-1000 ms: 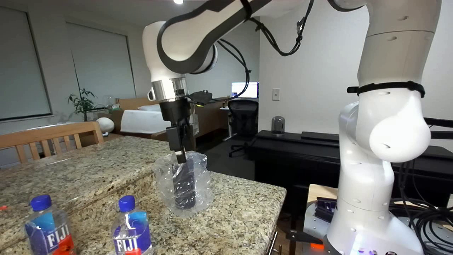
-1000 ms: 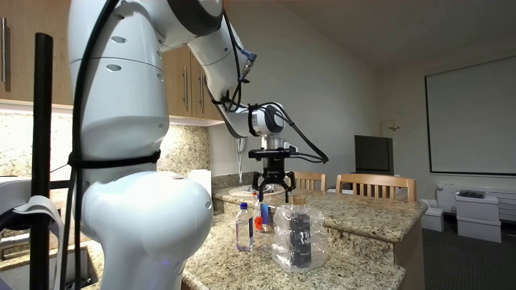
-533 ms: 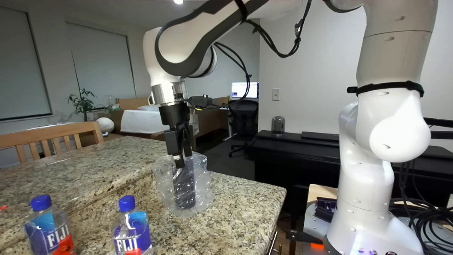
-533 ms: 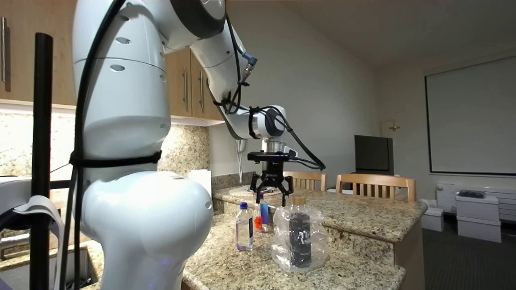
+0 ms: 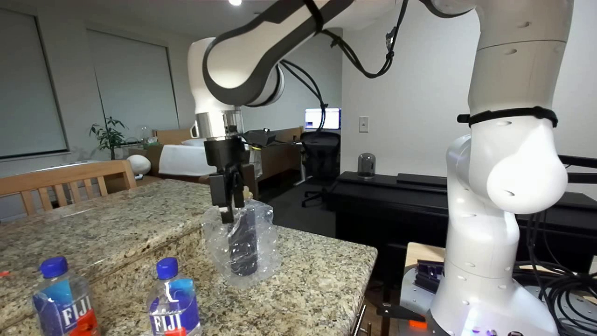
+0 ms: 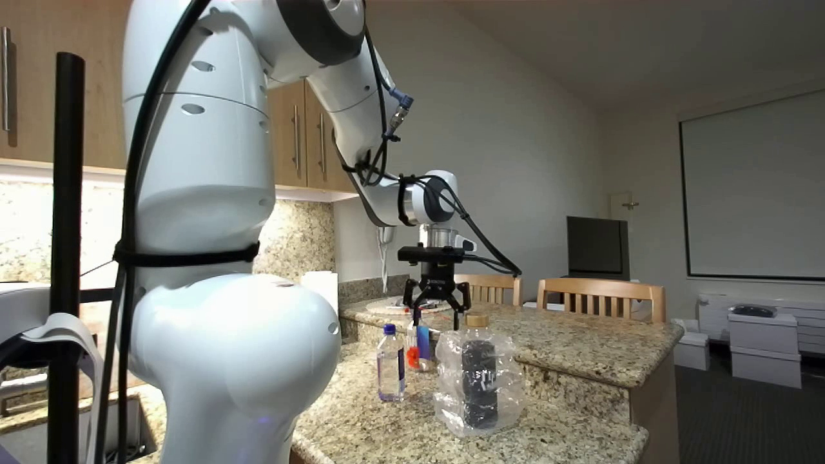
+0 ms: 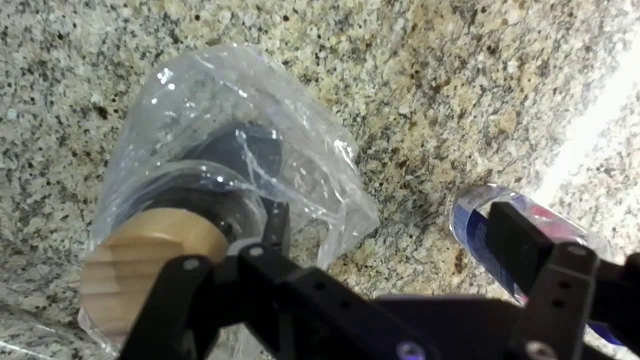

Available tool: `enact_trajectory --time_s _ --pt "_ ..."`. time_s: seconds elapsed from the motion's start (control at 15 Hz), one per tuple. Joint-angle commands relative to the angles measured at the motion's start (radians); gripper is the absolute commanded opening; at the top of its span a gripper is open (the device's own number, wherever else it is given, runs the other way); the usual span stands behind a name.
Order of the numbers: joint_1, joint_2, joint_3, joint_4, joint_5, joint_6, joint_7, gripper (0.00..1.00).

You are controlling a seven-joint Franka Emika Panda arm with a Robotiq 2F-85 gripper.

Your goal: Remove the plastic around the bottle

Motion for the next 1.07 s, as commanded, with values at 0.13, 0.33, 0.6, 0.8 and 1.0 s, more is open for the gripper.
enact_trajectory --time_s 0.13,0.33,0.6,0.8,1.0 --pt "-0.001 0.003 0.014 -0.016 0.024 0.068 -0.049 1.00" --pt "-0.003 0.016 0.015 -0.013 0.017 0.041 -0.040 1.00" --pt "-0.004 0.027 0.017 -0.010 -0.005 0.024 -0.022 1.00" --pt "-0.003 0.027 0.018 -0.008 -0.002 0.006 -0.022 1.00" --pt "0.000 0.026 0.021 -0.001 0.010 -0.012 -0.037 0.68"
